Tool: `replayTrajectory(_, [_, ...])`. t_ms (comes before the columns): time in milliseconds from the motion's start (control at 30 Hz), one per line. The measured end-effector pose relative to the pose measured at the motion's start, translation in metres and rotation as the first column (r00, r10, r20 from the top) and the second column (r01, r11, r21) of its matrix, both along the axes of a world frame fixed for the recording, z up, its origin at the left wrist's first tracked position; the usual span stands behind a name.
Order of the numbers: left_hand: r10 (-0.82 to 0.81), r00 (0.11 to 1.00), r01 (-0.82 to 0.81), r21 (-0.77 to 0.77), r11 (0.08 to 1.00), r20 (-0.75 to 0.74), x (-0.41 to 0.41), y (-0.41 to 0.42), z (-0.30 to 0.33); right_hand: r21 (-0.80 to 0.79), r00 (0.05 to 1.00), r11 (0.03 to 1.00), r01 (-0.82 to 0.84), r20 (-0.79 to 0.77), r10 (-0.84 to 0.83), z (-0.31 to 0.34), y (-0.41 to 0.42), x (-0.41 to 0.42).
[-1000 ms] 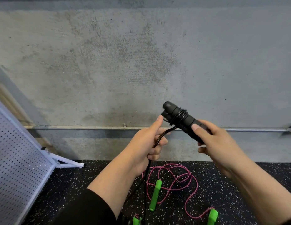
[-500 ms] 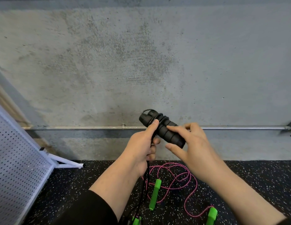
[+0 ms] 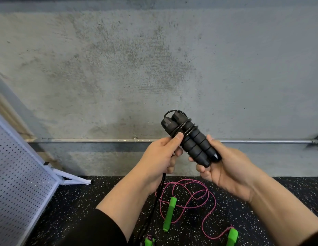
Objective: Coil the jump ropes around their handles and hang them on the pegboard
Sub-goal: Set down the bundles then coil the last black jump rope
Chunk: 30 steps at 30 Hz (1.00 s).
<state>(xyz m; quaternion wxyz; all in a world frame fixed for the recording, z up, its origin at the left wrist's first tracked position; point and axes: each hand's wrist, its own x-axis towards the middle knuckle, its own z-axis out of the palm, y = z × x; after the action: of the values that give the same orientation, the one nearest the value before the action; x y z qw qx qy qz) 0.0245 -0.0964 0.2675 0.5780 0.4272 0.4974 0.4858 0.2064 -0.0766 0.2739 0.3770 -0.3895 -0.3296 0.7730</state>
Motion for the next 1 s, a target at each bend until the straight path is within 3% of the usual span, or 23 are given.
replayTrajectory(133, [0.021,0.996,-0.029,-0.092,0.995,-0.089,-0.005,0.002,0.000,0.347,0.956,0.928,0.135,0.200,-0.214,-0.005,0.007,0.003])
replayTrajectory(233, [-0.012,0.997,-0.001,-0.164,0.987,-0.077,-0.008,0.003,0.002,0.561,0.847,0.827,0.048,0.416,-0.331,-0.005,0.006,0.004])
replayTrajectory(433, [-0.016,0.991,-0.007,-0.167,0.986,-0.136,-0.012,0.006,0.003,0.639,0.781,0.769,0.035,0.462,-0.420,-0.001,0.002,0.001])
replayTrajectory(667, [-0.009,0.952,0.005,-0.013,1.000,-0.306,-0.016,0.010,-0.004,0.623,0.820,0.774,0.114,0.380,-0.427,-0.001,0.003,0.000])
replayTrajectory(733, [-0.028,0.889,0.051,0.039,0.998,-0.457,-0.021,0.011,-0.007,0.638,0.825,0.763,0.108,0.371,-0.427,0.000,0.003,0.000])
replayTrajectory(867, [0.022,0.626,0.110,0.115,0.987,-0.779,-0.031,0.018,-0.005,0.669,0.767,0.742,-0.057,0.505,-0.397,-0.003,0.005,0.002])
replayTrajectory(933, [0.065,0.564,0.127,0.164,0.978,-0.823,-0.031,0.019,-0.004,0.685,0.739,0.723,-0.092,0.533,-0.411,-0.006,0.005,0.000])
replayTrajectory(1000, [0.108,0.561,0.125,0.213,0.969,-0.821,-0.029,0.018,-0.002,0.699,0.754,0.714,-0.052,0.496,-0.430,-0.005,0.005,0.000])
